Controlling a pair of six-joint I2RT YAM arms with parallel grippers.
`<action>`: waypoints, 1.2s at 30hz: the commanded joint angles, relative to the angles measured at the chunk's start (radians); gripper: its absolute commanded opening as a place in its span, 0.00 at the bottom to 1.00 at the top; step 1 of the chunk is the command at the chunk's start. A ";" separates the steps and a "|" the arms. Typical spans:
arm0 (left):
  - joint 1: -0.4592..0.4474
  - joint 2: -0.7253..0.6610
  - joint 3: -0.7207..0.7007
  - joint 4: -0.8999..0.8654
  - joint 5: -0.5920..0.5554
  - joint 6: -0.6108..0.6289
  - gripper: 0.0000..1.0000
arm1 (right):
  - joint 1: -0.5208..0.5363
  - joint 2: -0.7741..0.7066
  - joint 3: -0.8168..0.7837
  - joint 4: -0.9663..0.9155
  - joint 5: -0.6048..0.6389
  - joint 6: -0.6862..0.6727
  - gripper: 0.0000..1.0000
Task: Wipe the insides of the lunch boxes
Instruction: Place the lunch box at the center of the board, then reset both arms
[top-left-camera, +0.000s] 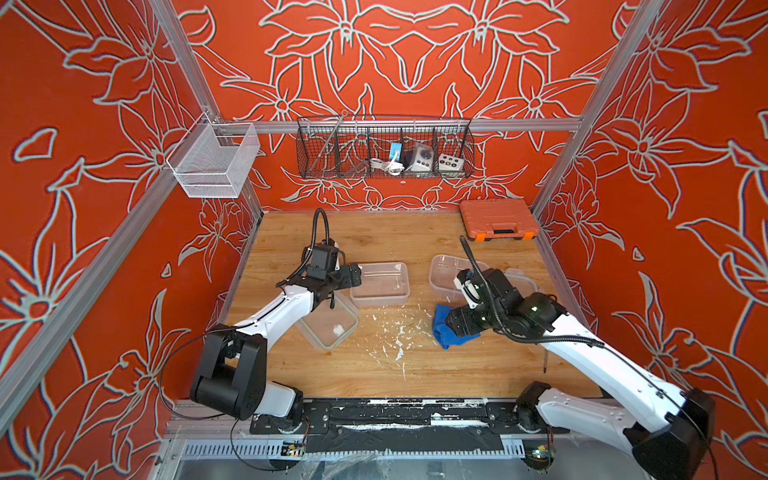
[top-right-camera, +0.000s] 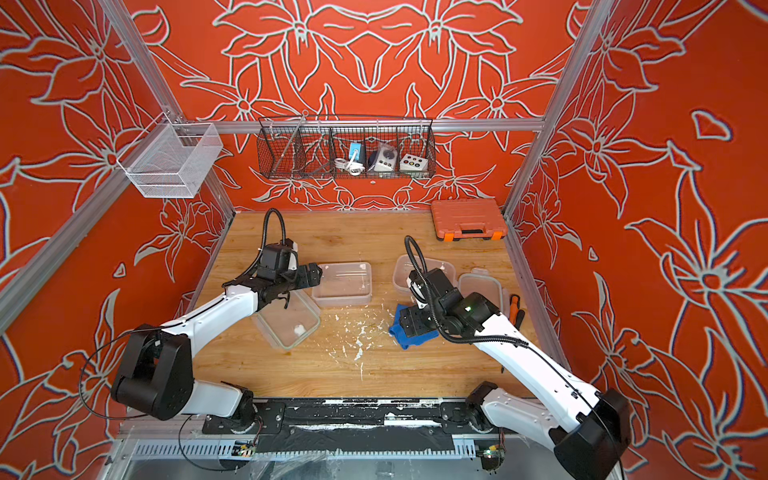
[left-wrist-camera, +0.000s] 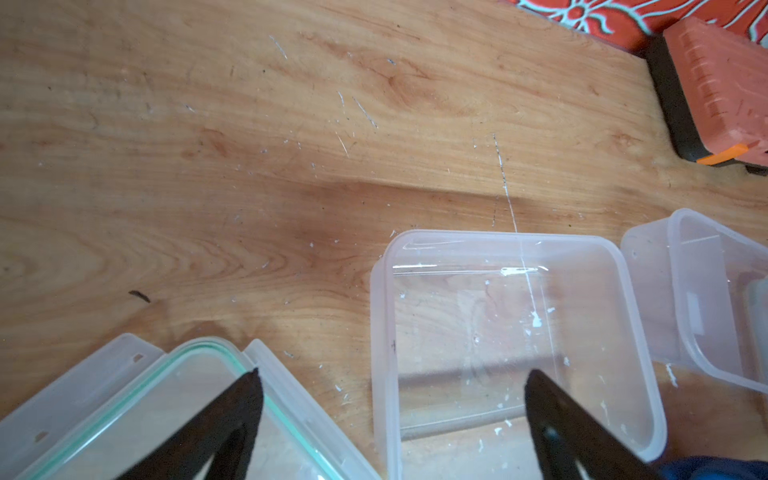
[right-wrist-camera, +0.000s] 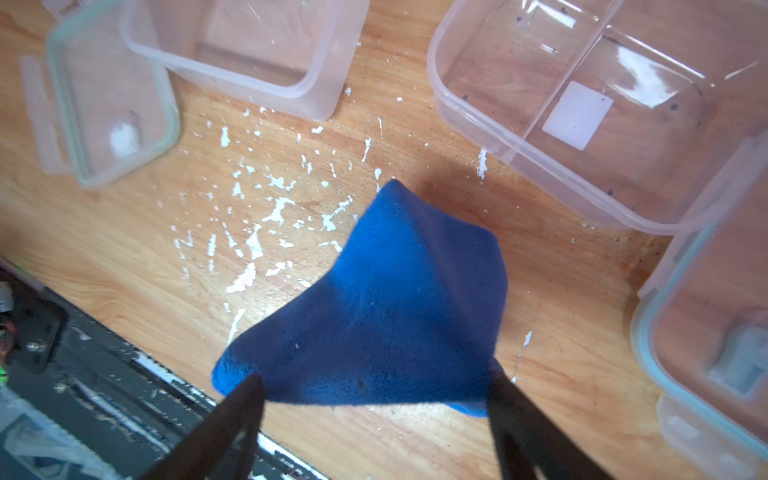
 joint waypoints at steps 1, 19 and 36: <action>0.004 -0.052 -0.019 0.027 -0.030 0.018 0.99 | -0.003 -0.051 0.054 -0.069 0.020 -0.044 0.98; 0.004 -0.107 -0.059 0.064 0.010 0.034 0.99 | -0.019 -0.075 0.054 0.191 -0.411 0.069 0.98; 0.000 -0.150 -0.102 0.123 0.092 0.051 0.99 | -0.064 -0.091 0.033 0.197 -0.349 0.027 0.98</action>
